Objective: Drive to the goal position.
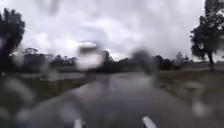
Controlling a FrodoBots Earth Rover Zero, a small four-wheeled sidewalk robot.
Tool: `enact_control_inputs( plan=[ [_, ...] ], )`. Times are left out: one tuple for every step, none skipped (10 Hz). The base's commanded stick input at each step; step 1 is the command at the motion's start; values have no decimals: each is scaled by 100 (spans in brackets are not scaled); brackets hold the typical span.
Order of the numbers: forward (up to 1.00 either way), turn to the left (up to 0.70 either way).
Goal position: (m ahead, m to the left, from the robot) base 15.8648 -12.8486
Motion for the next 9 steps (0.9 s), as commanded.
enact_control_inputs(
  plan=[
    [85, 0],
    [85, 0],
    [85, 0],
    [85, 0],
    [85, 0],
    [85, 0],
    [85, 0],
    [85, 0],
    [85, 0]
  ],
)
